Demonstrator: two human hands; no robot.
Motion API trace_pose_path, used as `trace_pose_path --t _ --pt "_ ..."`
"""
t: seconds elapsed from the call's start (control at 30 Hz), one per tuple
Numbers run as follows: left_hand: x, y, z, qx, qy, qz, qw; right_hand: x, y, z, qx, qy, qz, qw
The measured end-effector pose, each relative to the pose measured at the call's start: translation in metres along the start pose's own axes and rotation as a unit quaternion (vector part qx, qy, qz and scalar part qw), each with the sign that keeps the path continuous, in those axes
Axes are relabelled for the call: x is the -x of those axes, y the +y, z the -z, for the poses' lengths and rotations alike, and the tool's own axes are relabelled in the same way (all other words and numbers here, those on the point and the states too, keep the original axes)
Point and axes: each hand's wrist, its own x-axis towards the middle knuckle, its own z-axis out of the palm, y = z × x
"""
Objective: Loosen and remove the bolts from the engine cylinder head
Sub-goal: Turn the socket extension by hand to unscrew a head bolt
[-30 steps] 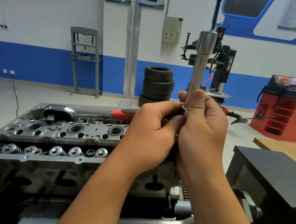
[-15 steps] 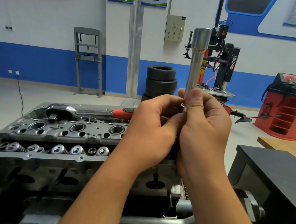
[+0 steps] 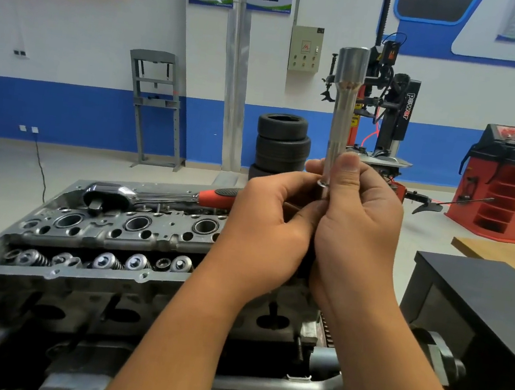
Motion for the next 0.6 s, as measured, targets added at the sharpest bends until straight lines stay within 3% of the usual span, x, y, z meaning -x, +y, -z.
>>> trace_pose_path --t 0.17,0.33,0.6 --pt "-0.0005 -0.0043 -0.0006 0.003 0.035 0.017 0.999 0.0007 -0.0035 0.0009 -0.048 -0.008 -0.014 0.999" --pt "0.0006 0.0021 -0.0025 -0.018 0.003 -0.02 1.0 0.0009 -0.0044 -0.0003 -0.022 -0.005 -0.006 1.0" --pt "0.0012 -0.0018 -0.0019 0.004 0.068 -0.002 0.998 0.0016 -0.0037 0.0006 -0.038 -0.016 -0.017 0.999"
